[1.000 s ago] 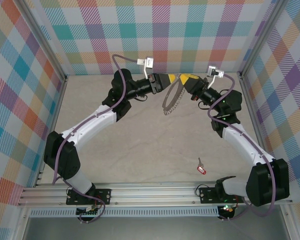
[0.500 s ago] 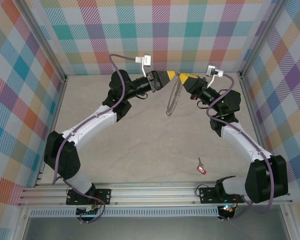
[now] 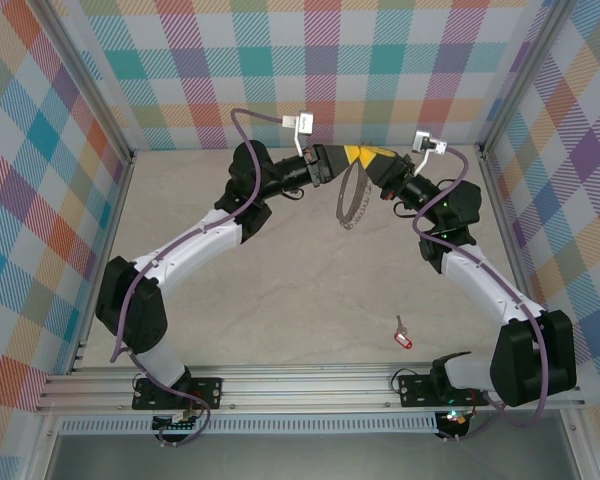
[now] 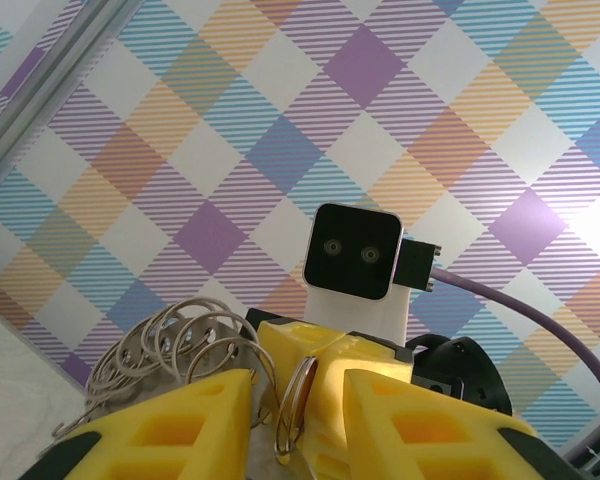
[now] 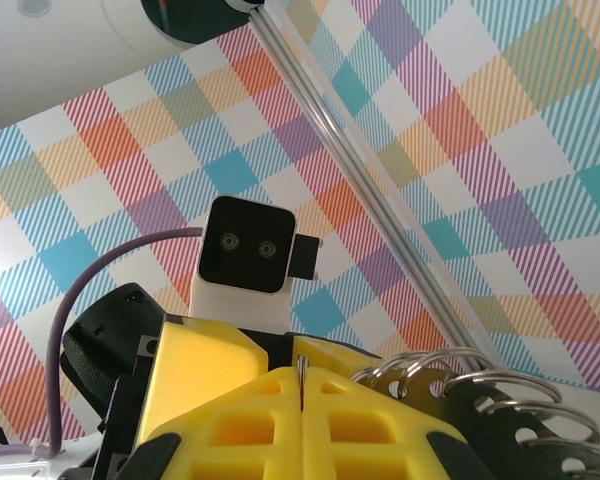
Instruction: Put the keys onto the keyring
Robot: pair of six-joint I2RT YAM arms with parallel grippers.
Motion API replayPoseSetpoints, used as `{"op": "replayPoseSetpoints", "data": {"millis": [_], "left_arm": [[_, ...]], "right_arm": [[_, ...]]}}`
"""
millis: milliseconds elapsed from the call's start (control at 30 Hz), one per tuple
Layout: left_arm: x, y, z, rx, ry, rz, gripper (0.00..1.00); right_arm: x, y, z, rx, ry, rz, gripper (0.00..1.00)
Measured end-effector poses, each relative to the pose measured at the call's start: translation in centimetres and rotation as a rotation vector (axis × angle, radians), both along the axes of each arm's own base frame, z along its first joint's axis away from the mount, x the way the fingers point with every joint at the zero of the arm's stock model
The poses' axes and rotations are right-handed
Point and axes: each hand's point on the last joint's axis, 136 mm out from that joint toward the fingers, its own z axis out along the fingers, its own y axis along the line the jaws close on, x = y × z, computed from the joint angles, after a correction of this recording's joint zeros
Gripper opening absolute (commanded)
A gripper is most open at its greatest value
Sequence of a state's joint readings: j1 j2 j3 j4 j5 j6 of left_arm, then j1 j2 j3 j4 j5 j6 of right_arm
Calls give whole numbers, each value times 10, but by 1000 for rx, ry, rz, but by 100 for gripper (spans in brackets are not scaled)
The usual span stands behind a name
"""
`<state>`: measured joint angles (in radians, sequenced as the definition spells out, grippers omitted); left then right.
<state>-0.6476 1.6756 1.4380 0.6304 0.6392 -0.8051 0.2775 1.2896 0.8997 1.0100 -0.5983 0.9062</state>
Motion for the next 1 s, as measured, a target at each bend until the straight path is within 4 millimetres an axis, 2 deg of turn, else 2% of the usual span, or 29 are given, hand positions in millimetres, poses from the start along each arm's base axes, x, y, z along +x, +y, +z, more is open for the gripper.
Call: {"op": "replayPoseSetpoints", "data": {"millis": [100, 233, 367, 500, 533, 600, 667, 800, 1000], "left_arm": [[0, 0, 1, -3, 1, -1, 16], [0, 0, 1, -5, 2, 1, 15], [0, 1, 2, -5, -5, 4, 0], [0, 1, 2, -2, -16, 7, 0], [0, 1, 2, -2, -18, 7, 0], [0, 1, 1, 4, -23, 9, 0], [-2, 1, 1, 17, -41, 11, 0], [-11, 1, -8, 110, -92, 15, 0], [-24, 4, -22, 293, -229, -4, 0]], "right_arm": [[0, 0, 0, 0, 0, 0, 0], [0, 0, 0, 2, 0, -3, 0], [1, -1, 1, 7, 4, -9, 0], [2, -1, 1, 10, 9, -9, 0], [2, -1, 0, 10, 11, -9, 5], [3, -1, -1, 10, 24, -7, 30], [8, -4, -6, 2, 51, -22, 46], [10, -17, -10, -21, 103, -60, 52], [-11, -38, 6, -81, 97, -117, 52]]}}
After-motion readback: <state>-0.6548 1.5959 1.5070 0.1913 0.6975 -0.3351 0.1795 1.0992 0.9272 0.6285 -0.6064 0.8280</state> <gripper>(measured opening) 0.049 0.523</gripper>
